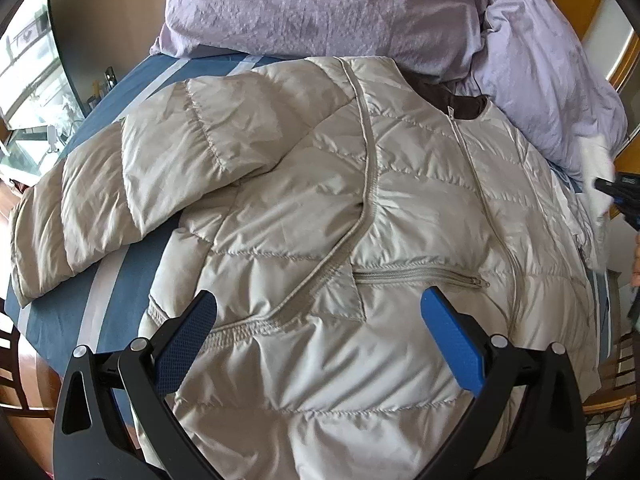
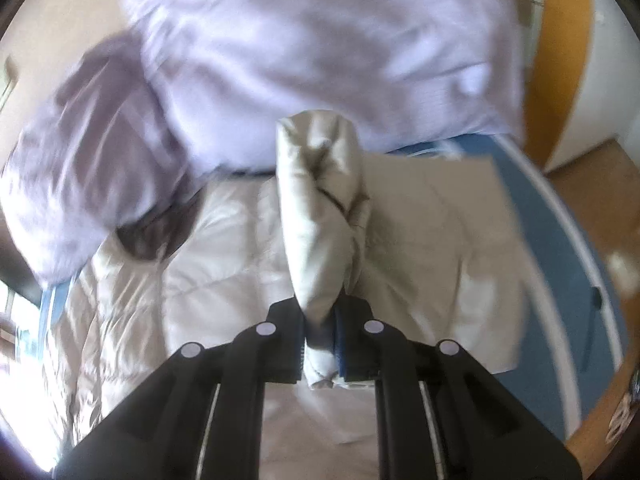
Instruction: Fold large clothes
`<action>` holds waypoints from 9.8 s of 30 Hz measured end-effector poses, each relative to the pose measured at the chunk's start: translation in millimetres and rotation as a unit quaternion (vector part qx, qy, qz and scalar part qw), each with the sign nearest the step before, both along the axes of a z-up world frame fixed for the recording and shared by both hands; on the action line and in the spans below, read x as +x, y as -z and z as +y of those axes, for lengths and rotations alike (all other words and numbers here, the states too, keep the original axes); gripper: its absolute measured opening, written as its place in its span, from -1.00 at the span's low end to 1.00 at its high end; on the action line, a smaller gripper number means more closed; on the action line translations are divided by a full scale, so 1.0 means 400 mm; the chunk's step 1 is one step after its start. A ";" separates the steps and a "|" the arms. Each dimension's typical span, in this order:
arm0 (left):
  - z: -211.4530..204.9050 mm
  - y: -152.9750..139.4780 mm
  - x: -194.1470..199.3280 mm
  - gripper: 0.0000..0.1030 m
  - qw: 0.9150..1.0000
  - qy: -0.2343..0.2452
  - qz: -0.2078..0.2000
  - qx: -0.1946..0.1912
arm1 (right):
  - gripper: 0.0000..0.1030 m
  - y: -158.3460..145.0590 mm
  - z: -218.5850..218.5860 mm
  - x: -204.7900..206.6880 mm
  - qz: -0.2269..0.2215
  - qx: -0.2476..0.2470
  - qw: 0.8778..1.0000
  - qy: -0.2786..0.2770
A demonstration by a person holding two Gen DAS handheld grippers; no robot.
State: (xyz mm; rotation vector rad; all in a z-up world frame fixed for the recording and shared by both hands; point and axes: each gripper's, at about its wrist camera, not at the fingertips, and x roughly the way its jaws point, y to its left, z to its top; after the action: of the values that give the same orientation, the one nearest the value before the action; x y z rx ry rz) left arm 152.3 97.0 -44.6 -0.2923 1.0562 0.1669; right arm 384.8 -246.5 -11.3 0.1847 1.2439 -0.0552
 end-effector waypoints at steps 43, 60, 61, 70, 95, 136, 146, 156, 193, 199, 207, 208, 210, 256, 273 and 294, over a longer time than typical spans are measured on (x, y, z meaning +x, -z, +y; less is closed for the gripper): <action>0.112 0.052 0.049 0.97 1.000 -0.007 0.012 -0.025 | 0.40 0.161 0.451 -0.051 0.048 0.002 0.994 -0.101; 0.226 0.029 -0.008 0.97 0.997 -0.074 0.007 -0.012 | 0.69 0.239 0.509 -0.071 0.047 -0.052 0.990 -0.125; 0.240 0.029 -0.012 0.97 0.997 -0.081 0.008 -0.009 | 0.69 0.240 0.508 -0.070 0.046 -0.052 0.990 -0.126; 0.438 0.061 -0.094 0.97 0.983 -0.182 0.034 0.008 | 0.70 0.237 0.504 -0.072 0.043 -0.046 0.990 -0.128; 0.778 0.154 -0.264 0.08 0.928 -0.362 0.017 -0.086 | 0.70 0.232 0.509 -0.077 0.040 -0.045 0.990 -0.127; 0.188 -0.251 0.244 -0.82 0.963 0.018 -0.178 -0.200 | 0.72 0.171 0.462 -0.100 0.042 0.010 0.989 -0.139; -0.041 -0.166 0.354 -0.99 0.962 0.115 -0.122 -0.213 | 0.72 0.117 0.375 -0.148 0.014 -0.014 0.992 -0.124; -0.131 -0.022 0.423 -1.00 0.977 0.122 -0.033 -0.174 | 0.73 0.089 0.321 -0.172 0.012 -0.015 0.995 -0.101; 0.007 0.034 0.358 0.05 0.999 0.049 0.013 -0.007 | 0.25 0.075 0.542 -0.093 0.050 0.139 0.971 -0.186; 0.034 0.035 0.336 0.05 0.999 0.039 0.015 -0.005 | -0.13 0.105 0.571 -0.094 0.065 0.130 0.970 -0.192; 0.051 0.022 0.309 0.06 0.999 0.032 0.009 0.000 | -0.86 0.066 0.578 -0.108 0.025 0.137 0.971 -0.193; 0.051 0.021 0.307 0.06 0.999 0.032 0.008 0.001 | -0.86 0.059 0.573 -0.107 0.019 0.137 0.972 -0.189; 0.050 0.015 0.302 0.06 0.999 0.034 0.003 0.002 | -0.87 0.030 0.544 -0.102 -0.004 0.141 0.976 -0.168; 0.063 0.106 0.411 0.29 0.995 0.049 0.042 0.075 | -0.65 0.187 0.451 -0.092 0.042 0.001 0.989 -0.142; 0.149 -0.033 0.149 0.30 0.997 0.070 -0.007 0.040 | 0.32 0.019 0.258 -0.192 0.035 0.063 0.985 -0.154; 0.200 0.085 -0.225 0.33 0.996 0.048 0.066 -0.033 | 0.32 -0.024 -0.234 -0.558 0.150 0.061 0.984 -0.077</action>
State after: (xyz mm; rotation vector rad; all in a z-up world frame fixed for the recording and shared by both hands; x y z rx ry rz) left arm 62.2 177.0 -78.5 -0.2923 1.2063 0.0661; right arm 161.8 -340.1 -1.6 0.1897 1.5602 0.1313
